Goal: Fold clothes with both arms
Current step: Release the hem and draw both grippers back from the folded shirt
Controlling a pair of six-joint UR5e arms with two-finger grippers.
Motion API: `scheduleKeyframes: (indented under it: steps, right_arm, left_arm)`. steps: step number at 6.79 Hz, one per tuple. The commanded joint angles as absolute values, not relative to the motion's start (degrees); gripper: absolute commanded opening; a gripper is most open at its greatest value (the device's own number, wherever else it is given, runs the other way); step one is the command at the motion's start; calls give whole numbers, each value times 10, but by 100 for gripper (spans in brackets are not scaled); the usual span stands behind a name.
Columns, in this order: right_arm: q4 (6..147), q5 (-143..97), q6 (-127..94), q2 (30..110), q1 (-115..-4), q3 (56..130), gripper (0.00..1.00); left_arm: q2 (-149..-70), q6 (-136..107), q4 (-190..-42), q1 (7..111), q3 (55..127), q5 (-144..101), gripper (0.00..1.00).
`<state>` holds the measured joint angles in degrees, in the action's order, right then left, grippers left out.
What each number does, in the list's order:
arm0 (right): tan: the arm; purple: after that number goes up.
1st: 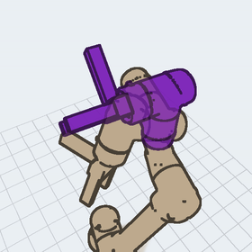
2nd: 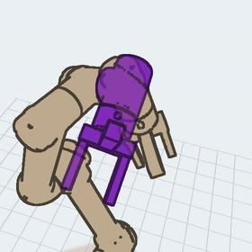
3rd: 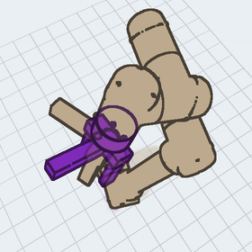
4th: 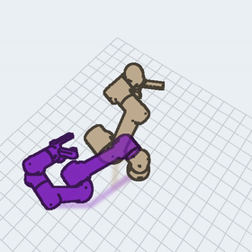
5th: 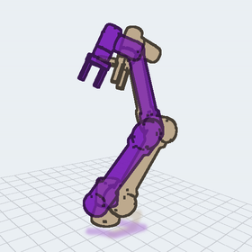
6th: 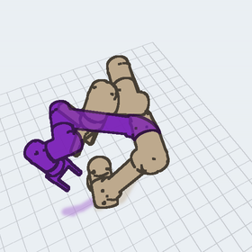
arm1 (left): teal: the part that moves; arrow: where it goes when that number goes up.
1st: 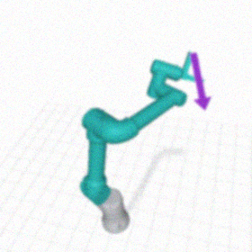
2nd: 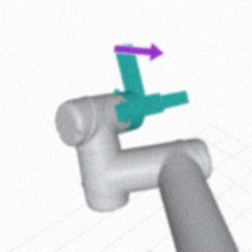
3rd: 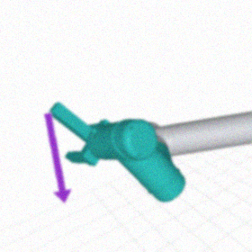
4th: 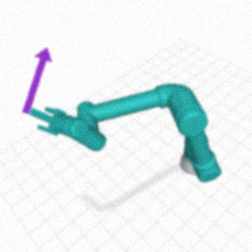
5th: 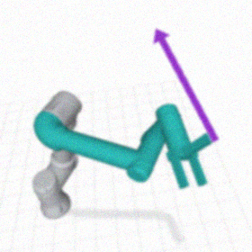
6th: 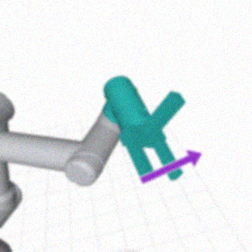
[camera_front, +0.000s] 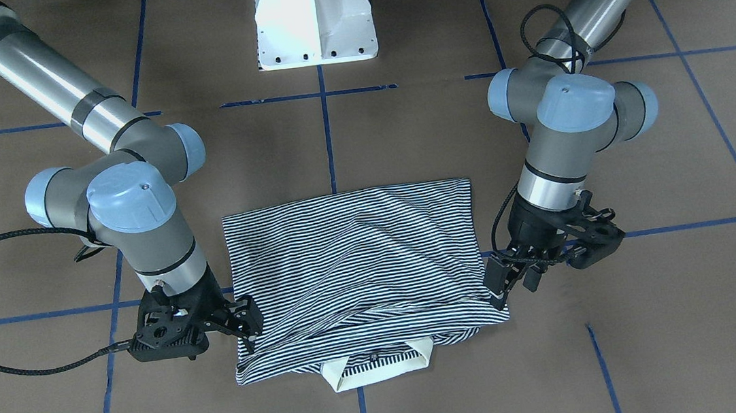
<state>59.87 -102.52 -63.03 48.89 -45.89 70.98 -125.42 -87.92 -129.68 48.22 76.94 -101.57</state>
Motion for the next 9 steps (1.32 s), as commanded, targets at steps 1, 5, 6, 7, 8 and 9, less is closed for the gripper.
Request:
scheduleKeyframes:
  steps: [1, 5, 6, 7, 8, 9]
  right_arm:
    - [608, -1053, -644, 607, -411, 850, 100]
    - [625, -1036, -665, 698, -317, 949, 77]
    - [654, -1035, -664, 680, -314, 947, 71]
    - [676, -1028, -660, 659, -315, 945, 70]
    - [690, -1017, -656, 648, -316, 944, 70]
    - [691, -1013, -649, 648, -318, 943, 70]
  left_arm:
    - [-1244, -879, -1262, 497, 837, -1065, 100]
    - [-1222, -879, -1195, 497, 915, -1063, 100]
    - [-1222, -879, -1194, 497, 915, -1063, 100]
    - [-1222, -879, -1194, 497, 915, -1063, 100]
    - [-1218, -879, -1195, 497, 914, -1063, 100]
    - [-1218, -879, -1195, 497, 914, -1063, 100]
